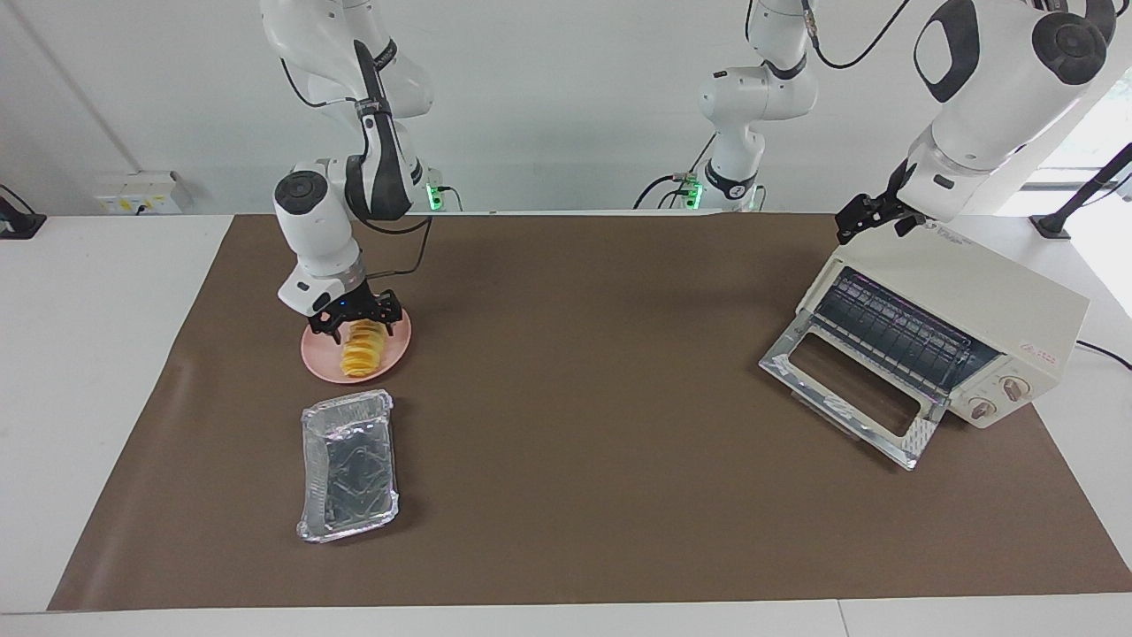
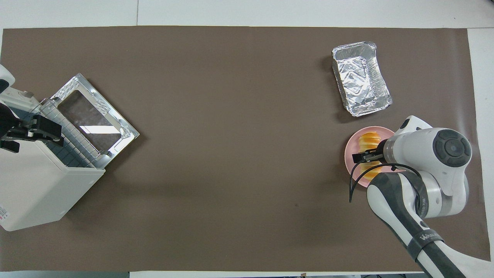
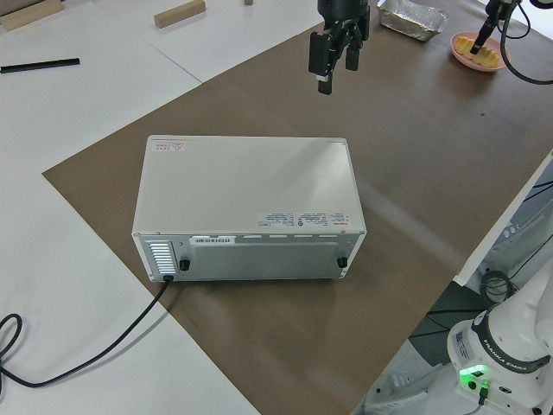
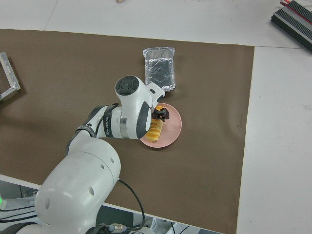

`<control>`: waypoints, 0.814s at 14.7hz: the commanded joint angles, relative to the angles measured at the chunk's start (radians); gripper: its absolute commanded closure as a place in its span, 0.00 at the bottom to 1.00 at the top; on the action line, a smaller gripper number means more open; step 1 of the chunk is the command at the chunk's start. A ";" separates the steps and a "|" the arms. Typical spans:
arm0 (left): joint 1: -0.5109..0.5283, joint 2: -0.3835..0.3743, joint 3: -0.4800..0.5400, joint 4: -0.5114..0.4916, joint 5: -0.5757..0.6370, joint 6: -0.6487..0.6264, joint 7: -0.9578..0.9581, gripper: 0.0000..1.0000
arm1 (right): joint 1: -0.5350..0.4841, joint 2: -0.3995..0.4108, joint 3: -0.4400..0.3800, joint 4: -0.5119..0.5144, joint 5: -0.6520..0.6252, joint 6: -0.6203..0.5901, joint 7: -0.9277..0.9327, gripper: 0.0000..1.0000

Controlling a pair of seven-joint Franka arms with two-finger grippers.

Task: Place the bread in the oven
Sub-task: 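Reach the right gripper down and grasp the orange bread on the pink plate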

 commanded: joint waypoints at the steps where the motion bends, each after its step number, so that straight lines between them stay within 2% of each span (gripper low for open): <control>1: 0.010 -0.028 -0.005 -0.030 -0.016 0.017 0.003 0.00 | -0.012 0.006 0.006 -0.017 0.017 0.034 -0.017 0.09; 2: 0.010 -0.028 -0.005 -0.030 -0.016 0.017 0.001 0.00 | -0.012 0.006 0.006 -0.018 0.017 0.042 -0.017 0.17; 3: 0.010 -0.028 -0.005 -0.030 -0.016 0.017 0.001 0.00 | -0.012 0.007 0.006 -0.018 0.017 0.046 -0.012 0.38; 5: 0.010 -0.028 -0.005 -0.030 -0.016 0.017 0.003 0.00 | -0.010 0.007 0.006 -0.018 0.017 0.049 0.009 0.98; 12: 0.010 -0.028 -0.005 -0.030 -0.016 0.017 0.001 0.00 | -0.013 0.010 0.006 -0.001 0.017 0.030 -0.011 1.00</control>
